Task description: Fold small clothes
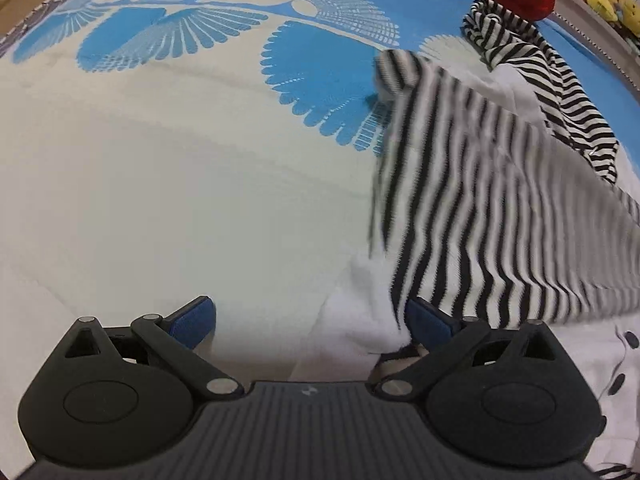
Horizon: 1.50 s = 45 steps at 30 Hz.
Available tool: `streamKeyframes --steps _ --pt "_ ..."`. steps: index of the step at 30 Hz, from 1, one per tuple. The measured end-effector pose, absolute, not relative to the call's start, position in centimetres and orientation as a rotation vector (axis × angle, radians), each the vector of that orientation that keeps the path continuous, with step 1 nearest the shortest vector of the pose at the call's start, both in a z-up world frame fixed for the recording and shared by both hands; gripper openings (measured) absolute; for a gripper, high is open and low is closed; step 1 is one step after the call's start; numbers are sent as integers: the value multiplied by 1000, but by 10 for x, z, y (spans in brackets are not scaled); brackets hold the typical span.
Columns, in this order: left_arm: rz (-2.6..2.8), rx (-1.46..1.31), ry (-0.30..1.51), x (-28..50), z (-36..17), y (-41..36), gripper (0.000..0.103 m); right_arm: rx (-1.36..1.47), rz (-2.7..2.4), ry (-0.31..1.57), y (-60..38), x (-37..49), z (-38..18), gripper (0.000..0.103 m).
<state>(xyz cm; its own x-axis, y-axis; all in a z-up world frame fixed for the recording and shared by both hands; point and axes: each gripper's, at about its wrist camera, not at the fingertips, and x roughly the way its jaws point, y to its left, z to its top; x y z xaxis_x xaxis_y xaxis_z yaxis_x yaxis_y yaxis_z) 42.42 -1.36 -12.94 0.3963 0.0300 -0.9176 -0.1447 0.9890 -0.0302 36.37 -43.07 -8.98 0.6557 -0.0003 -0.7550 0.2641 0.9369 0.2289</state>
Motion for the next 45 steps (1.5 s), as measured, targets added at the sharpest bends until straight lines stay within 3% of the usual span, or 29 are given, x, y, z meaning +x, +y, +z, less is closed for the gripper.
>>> streamKeyframes --steps 7,11,14,17,22,24,26,33,34,35,36,37,41,45 --pt "141 -116 1156 423 -131 -17 103 345 -207 922 -451 352 -135 8" --pt "123 -151 1165 425 -129 -14 103 435 -246 798 -496 324 -97 47" --pt "103 -188 1153 423 -124 -11 103 526 -418 633 -566 279 -70 57" --pt "64 -197 1136 420 -120 -14 103 762 -647 494 -644 219 -82 59" --pt "45 -149 1091 417 -114 -24 103 1051 -846 458 -726 160 -136 60" --pt "52 -152 1082 418 -116 -25 103 1084 -838 413 -740 153 -147 60" --pt "48 -158 1098 421 -120 -28 103 1099 -817 372 -753 155 -149 67" --pt "75 -172 1120 432 -132 -26 103 1046 -867 338 -791 201 -151 78" --pt "84 -167 1119 433 -133 -25 103 1031 -881 343 -795 208 -150 78" --pt "90 -165 1118 433 -133 -23 103 1014 -889 352 -799 213 -150 68" --pt "97 -167 1118 434 -133 -21 103 985 -897 370 -802 219 -150 51" --pt "106 -173 1119 434 -133 -18 103 945 -888 398 -804 227 -148 4" --pt "120 -221 1114 436 -127 -9 103 708 -878 379 -780 252 -112 3" --pt "108 -240 1090 434 -117 -8 103 376 -666 330 -691 286 -39 3"
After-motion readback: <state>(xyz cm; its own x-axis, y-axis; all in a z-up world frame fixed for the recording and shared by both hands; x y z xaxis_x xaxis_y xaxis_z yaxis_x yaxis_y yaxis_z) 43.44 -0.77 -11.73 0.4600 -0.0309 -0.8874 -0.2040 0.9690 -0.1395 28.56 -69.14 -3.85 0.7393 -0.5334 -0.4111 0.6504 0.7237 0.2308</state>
